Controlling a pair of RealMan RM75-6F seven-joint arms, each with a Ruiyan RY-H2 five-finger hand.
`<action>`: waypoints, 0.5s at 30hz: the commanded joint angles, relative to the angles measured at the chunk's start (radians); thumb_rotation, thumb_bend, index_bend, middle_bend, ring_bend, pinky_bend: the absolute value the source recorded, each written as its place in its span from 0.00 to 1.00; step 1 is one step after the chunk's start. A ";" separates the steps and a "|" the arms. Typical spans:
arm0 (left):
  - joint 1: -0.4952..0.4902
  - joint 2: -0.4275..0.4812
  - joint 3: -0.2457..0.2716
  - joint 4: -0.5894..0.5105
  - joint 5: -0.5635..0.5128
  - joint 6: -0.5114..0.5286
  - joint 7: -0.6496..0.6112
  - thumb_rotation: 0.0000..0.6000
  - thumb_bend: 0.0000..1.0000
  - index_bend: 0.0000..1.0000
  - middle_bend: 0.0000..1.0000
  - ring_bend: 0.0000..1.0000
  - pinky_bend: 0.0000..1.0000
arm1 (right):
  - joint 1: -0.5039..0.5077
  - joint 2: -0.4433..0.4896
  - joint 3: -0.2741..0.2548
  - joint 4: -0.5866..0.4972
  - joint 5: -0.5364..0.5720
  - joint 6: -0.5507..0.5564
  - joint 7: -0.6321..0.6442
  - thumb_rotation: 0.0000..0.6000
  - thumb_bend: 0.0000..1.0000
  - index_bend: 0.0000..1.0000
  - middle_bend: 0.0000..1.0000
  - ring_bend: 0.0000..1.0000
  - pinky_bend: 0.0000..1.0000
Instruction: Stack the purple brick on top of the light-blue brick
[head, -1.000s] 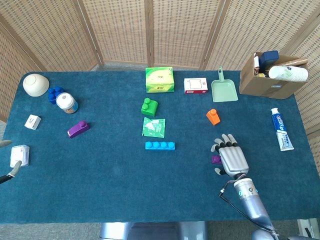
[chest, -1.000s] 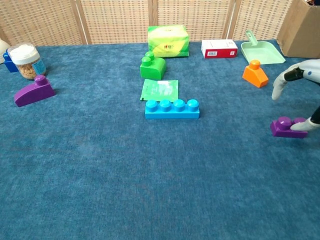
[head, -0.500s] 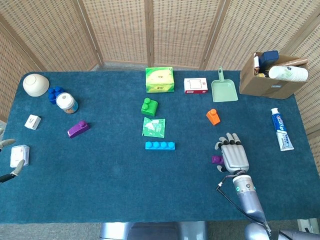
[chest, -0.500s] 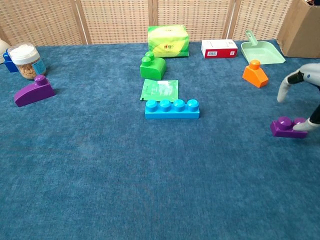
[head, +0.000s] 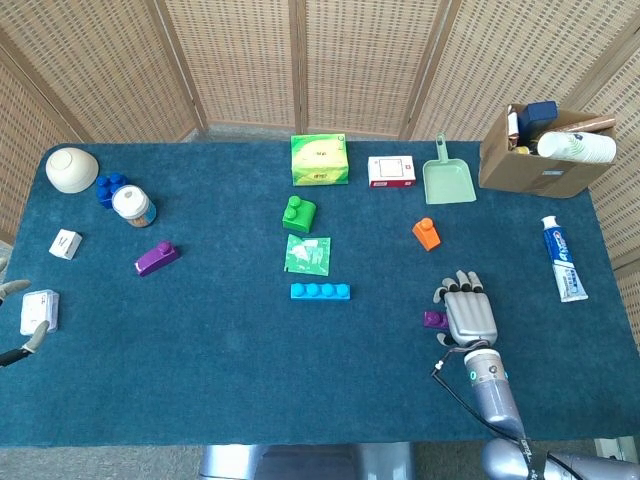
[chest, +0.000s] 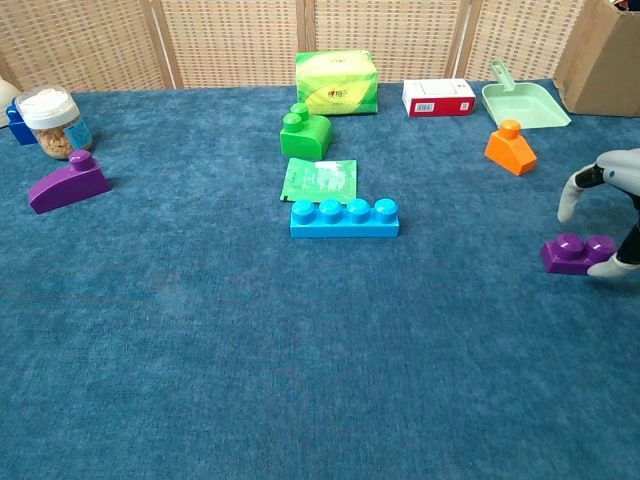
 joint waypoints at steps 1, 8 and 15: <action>0.002 0.000 -0.002 0.000 0.003 -0.001 -0.001 0.55 0.38 0.26 0.05 0.00 0.00 | 0.002 -0.004 -0.004 0.007 0.004 0.001 0.002 1.00 0.17 0.37 0.20 0.00 0.03; 0.011 0.000 -0.011 0.002 0.006 -0.002 -0.001 0.55 0.38 0.26 0.05 0.00 0.00 | 0.008 -0.017 -0.008 0.025 0.018 -0.001 0.009 1.00 0.18 0.39 0.21 0.00 0.02; 0.019 -0.002 -0.015 0.008 0.006 -0.009 -0.007 0.55 0.38 0.26 0.04 0.00 0.00 | 0.018 -0.028 -0.009 0.045 0.035 -0.005 0.008 1.00 0.18 0.40 0.21 0.00 0.02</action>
